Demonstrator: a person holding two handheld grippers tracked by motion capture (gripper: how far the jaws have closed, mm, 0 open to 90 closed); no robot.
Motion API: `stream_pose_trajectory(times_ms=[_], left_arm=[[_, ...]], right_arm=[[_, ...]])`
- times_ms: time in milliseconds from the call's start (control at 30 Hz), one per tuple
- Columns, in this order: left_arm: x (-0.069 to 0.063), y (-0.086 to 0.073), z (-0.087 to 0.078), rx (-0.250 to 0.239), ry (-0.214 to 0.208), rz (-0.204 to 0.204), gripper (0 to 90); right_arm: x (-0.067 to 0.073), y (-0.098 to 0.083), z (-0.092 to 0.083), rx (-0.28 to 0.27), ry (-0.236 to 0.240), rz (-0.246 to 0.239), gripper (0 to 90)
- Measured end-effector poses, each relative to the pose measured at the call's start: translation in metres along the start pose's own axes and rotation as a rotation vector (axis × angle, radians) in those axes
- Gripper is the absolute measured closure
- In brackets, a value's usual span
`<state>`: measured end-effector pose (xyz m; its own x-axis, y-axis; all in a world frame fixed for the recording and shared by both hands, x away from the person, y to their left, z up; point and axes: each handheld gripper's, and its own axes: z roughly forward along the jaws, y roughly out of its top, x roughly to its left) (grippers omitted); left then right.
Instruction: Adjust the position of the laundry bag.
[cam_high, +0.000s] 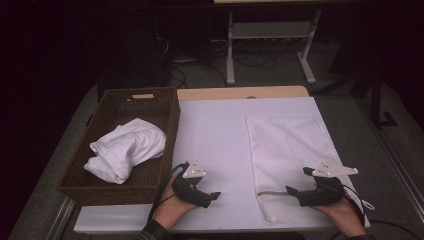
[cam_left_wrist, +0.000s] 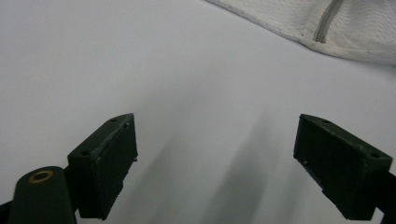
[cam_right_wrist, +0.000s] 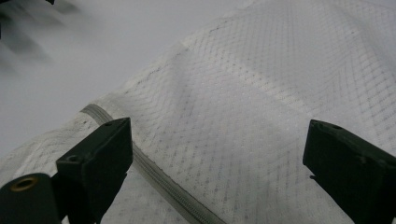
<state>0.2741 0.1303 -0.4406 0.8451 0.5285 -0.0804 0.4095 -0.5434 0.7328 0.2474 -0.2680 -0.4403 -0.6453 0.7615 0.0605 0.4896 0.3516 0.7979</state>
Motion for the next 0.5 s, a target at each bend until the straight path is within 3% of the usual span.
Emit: stream_pose_trajectory(times_ms=[500], left_arm=[[0.0004, 0.0061, 0.006, 0.004, -0.01, -0.002, 13.3]], right_arm=[[-0.0032, -0.0032, -0.0009, 0.0, 0.003, 0.013, 7.8]])
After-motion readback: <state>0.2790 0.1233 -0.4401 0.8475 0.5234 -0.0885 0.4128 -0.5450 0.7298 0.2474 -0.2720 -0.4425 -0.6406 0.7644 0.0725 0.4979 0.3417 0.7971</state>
